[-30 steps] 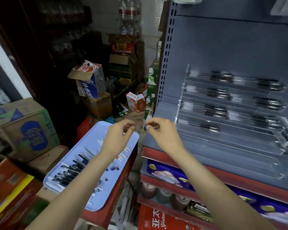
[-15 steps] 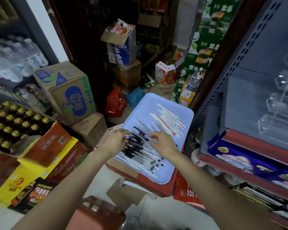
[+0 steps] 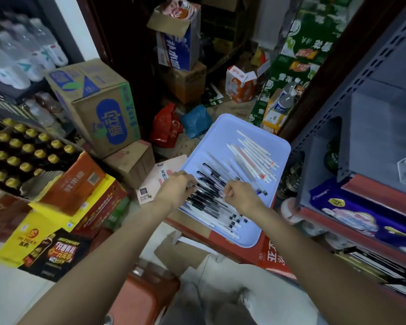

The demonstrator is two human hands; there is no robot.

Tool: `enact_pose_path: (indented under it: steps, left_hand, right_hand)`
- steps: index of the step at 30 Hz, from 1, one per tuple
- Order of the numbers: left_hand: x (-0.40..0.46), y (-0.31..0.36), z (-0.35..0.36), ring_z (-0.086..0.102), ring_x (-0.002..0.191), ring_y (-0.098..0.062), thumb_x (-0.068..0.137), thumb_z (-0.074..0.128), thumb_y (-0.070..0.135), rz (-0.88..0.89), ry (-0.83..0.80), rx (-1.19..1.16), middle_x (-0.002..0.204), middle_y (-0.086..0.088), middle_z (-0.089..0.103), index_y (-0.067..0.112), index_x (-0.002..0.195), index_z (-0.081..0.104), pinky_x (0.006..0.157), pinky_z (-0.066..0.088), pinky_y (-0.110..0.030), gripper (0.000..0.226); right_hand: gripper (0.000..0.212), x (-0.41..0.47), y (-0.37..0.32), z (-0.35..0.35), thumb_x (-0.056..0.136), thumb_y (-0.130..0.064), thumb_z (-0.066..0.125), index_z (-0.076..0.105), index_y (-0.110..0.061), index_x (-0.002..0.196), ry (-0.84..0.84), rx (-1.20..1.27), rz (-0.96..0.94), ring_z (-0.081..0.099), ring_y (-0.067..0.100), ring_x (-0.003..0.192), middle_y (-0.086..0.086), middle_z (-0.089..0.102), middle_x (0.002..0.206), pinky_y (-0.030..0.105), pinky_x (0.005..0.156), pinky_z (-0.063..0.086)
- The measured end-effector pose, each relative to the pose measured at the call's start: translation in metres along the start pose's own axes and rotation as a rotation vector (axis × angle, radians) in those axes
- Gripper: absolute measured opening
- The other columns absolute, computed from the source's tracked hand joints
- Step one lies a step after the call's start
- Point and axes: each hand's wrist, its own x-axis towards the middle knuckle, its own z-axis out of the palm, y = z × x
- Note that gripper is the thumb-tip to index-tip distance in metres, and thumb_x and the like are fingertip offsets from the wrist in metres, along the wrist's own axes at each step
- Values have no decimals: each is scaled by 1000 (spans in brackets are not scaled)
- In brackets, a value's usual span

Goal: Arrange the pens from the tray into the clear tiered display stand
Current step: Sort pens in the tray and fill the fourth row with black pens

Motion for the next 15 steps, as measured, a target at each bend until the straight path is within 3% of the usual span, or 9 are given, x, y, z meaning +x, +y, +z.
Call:
enact_pose_path:
  steps: [3, 7, 12, 15]
  left_hand:
    - [6, -1, 1, 59, 101, -23, 91, 60, 17, -36, -13, -69, 114, -10, 56, 9, 109, 64, 85, 41, -23, 20]
    - [12, -1, 1, 61, 98, -23, 86, 66, 17, -98, -33, -206, 107, -9, 61, 11, 100, 68, 85, 47, -28, 15]
    - [15, 3, 1, 60, 90, -18, 84, 69, 17, -137, -22, -296, 98, -7, 65, 8, 97, 68, 75, 41, -22, 16]
    - [13, 7, -6, 60, 79, -15, 84, 68, 12, -161, 69, -582, 86, -5, 65, 10, 89, 64, 80, 50, -31, 6]
  right_hand:
    - [7, 1, 3, 3, 95, -7, 50, 55, -11, 99, -5, 5, -3, 55, 29, 82, 15, 57, 90, 46, 84, 50]
    - [20, 0, 5, 2, 94, -11, 56, 58, -6, 113, 3, -5, -23, 59, 27, 94, 16, 63, 109, 40, 92, 49]
    - [21, -3, 3, 2, 93, -10, 54, 59, -1, 110, 28, 16, -29, 60, 31, 99, 19, 64, 105, 44, 91, 50]
    - [23, -8, 1, -5, 93, -10, 55, 59, -1, 114, 68, 159, -36, 59, 27, 97, 16, 63, 107, 29, 94, 46]
